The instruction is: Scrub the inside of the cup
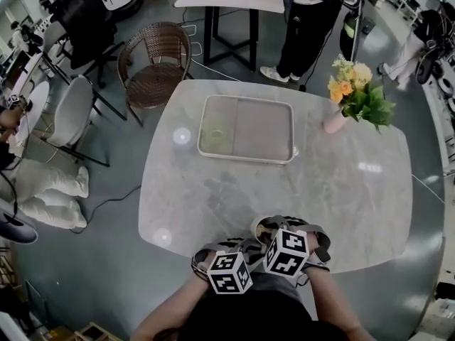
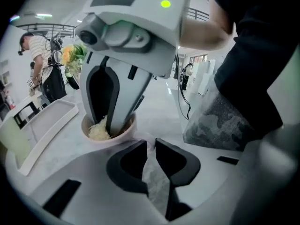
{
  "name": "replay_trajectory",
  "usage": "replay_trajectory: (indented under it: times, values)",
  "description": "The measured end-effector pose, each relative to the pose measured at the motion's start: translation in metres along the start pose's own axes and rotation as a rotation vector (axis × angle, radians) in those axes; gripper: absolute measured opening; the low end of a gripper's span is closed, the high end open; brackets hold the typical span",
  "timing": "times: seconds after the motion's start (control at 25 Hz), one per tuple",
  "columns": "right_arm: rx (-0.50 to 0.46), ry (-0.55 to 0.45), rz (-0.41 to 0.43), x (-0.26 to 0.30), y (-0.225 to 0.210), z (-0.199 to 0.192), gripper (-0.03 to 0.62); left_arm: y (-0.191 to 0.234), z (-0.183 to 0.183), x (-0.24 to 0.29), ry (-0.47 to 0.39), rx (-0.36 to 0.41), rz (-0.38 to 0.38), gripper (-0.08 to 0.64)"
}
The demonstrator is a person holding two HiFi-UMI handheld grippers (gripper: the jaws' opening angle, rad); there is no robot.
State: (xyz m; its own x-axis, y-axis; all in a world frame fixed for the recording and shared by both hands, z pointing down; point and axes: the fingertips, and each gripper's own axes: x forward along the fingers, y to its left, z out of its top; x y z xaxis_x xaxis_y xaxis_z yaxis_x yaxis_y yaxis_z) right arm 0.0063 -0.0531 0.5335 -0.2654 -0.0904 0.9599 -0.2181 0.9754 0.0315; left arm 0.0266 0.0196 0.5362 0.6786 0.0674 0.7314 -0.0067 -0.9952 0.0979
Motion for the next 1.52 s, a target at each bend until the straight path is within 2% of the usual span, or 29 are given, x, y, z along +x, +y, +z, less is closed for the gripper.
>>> replay_trajectory:
  times: [0.12, 0.2, 0.32, 0.44, 0.64, 0.84, 1.0, 1.12, 1.2, 1.28, 1.32, 1.4, 1.52]
  values:
    - [0.082, 0.001, 0.129, -0.008, 0.006, -0.004, 0.060, 0.000, 0.004, 0.003, -0.006, -0.021, 0.022, 0.058]
    - [0.154, -0.029, 0.174, -0.019, 0.005, -0.005, 0.060, -0.002, 0.008, 0.008, -0.018, -0.053, 0.031, 0.055]
    - [0.234, -0.065, 0.192, -0.038, 0.003, -0.008, 0.060, -0.005, 0.017, 0.016, -0.052, -0.075, 0.045, 0.055]
    - [0.256, -0.030, 0.151, -0.047, -0.002, -0.014, 0.060, -0.006, 0.031, 0.020, -0.103, -0.088, 0.028, 0.055]
    - [0.178, 0.093, 0.057, -0.025, -0.004, -0.018, 0.060, -0.008, 0.036, 0.019, -0.155, -0.150, 0.006, 0.055]
    - [0.154, 0.097, 0.034, -0.008, -0.003, -0.020, 0.060, -0.008, 0.025, 0.017, -0.146, -0.169, -0.028, 0.058]
    - [0.041, 0.059, 0.089, -0.009, 0.009, -0.016, 0.060, -0.009, 0.005, 0.008, -0.071, -0.125, -0.064, 0.058]
    - [-0.005, 0.047, 0.123, -0.014, 0.017, -0.016, 0.060, -0.004, -0.014, -0.010, -0.050, -0.172, -0.093, 0.058]
    - [-0.038, 0.042, 0.126, -0.018, 0.022, -0.015, 0.060, 0.010, -0.022, -0.024, -0.050, -0.202, -0.063, 0.058]
    - [-0.060, 0.031, 0.121, -0.025, 0.023, -0.013, 0.060, 0.031, -0.030, -0.031, -0.026, -0.183, 0.013, 0.059]
    - [-0.064, 0.025, 0.117, -0.029, 0.024, -0.012, 0.060, 0.040, -0.031, -0.031, -0.015, -0.159, 0.041, 0.088]
    - [-0.050, 0.014, 0.112, -0.037, 0.023, -0.010, 0.060, 0.050, -0.026, -0.026, 0.000, -0.086, 0.051, 0.268]
    - [0.020, -0.007, 0.105, -0.048, 0.022, -0.006, 0.060, 0.053, -0.014, -0.011, 0.018, 0.066, 0.028, 0.365]
